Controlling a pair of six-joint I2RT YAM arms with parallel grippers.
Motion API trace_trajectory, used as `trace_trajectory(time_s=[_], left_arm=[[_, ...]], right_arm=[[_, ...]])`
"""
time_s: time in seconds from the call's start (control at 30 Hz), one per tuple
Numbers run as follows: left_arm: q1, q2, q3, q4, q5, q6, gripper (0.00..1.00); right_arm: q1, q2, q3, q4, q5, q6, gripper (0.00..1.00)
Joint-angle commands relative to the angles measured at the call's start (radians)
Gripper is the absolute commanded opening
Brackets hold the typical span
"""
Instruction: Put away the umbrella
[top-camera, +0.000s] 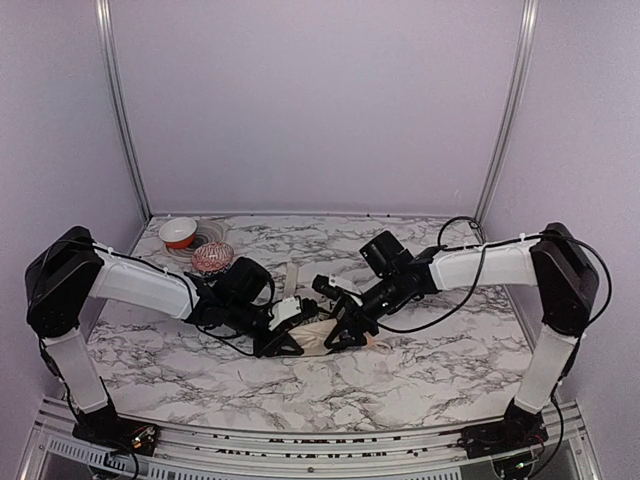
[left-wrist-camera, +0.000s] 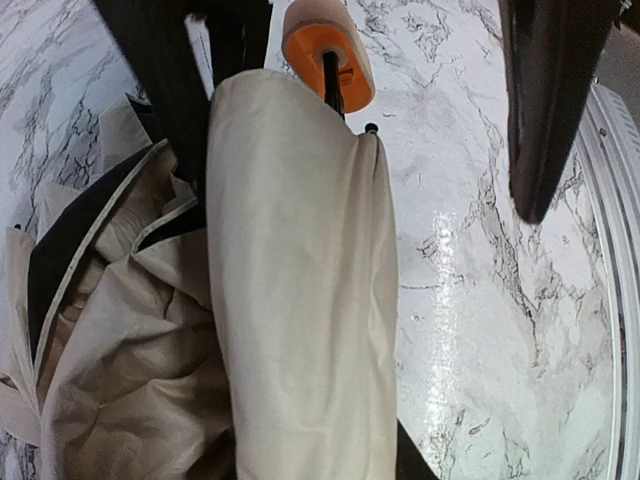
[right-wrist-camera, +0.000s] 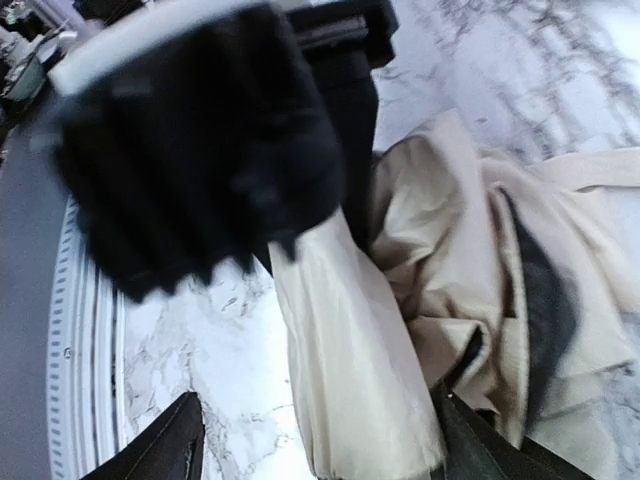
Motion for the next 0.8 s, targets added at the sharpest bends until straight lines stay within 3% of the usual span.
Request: trace_trajectory(time_s=[0.0, 0.13, 0.3, 0.37, 0.47, 0.77], left_arm=[[0.056, 0.077, 0.024, -0.185, 0.156, -0.165, 0.04], [0.075, 0.131, 0.083, -0.277, 0.235, -0.206, 0.04], [0.101, 0.189, 0.138, -0.325, 0.304, -0.253, 0.04], [0.111, 0.212, 0.158, -0.350, 0.308, -0.259, 0.04], [0.119, 0.237, 0.176, -0.378, 0.318, -0.257, 0.04], [0.122, 0.284, 0.217, -0.453, 0.348, -0.217, 0.04]], right_arm=[[-0.008, -0.151, -0.088, 0.145, 0.258, 0.028, 0.75], [0.016, -0.262, -0.218, 0.299, 0.391, 0.000, 0.78], [0.256, -0.340, -0.374, 0.548, 0.702, -0.309, 0.86], [0.295, -0.313, -0.394, 0.619, 0.794, -0.374, 0.90], [0.298, -0.229, -0.346, 0.604, 0.883, -0.412, 0.99], [0.298, -0.074, -0.267, 0.576, 0.958, -0.518, 0.99]])
